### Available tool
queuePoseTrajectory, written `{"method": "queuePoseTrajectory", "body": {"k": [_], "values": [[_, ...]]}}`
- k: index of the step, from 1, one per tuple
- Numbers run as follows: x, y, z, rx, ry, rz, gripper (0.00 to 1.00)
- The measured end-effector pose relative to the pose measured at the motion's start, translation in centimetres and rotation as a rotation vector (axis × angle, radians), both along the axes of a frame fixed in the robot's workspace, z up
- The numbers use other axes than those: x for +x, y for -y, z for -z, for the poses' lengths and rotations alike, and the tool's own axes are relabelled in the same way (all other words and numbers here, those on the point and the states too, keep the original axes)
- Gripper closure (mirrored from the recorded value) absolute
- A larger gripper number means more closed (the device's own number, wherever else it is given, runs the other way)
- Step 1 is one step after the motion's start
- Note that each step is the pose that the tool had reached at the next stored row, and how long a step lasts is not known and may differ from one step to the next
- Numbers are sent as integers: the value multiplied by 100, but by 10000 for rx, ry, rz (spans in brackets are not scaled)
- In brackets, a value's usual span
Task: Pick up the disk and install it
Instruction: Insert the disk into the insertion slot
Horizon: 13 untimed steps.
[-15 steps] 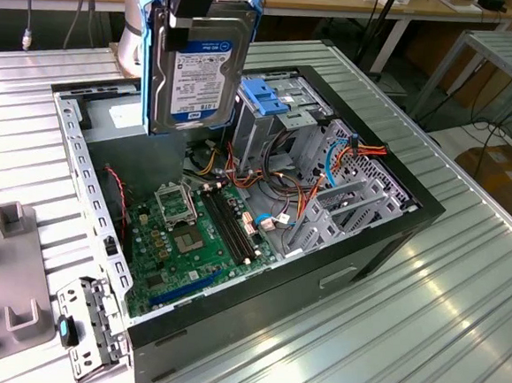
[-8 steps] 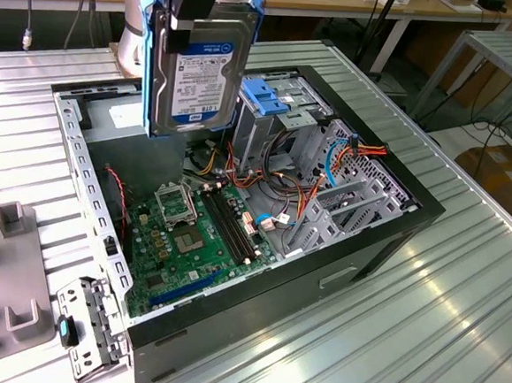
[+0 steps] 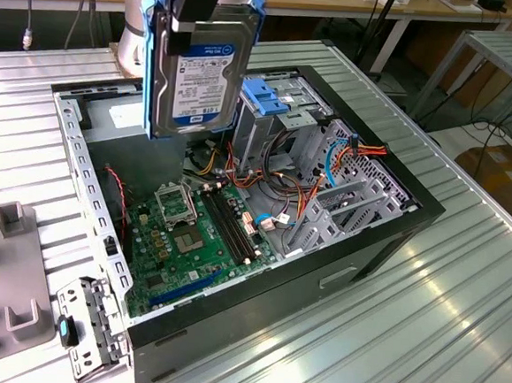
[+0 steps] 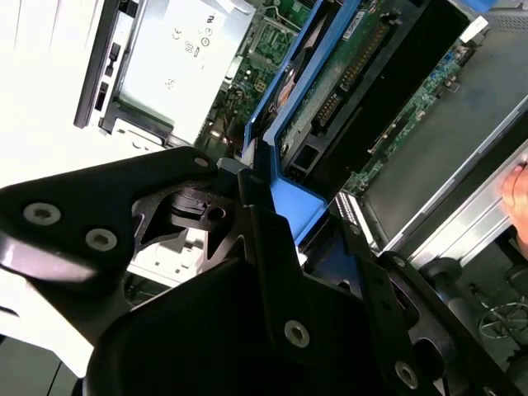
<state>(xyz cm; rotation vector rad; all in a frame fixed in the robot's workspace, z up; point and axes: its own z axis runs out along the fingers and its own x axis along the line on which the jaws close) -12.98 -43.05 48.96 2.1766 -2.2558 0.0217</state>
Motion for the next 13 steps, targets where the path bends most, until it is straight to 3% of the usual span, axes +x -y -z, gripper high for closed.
{"method": "queuePoseTrajectory", "body": {"k": [13], "values": [[1,47,2,-2,-1,-1,63]]}}
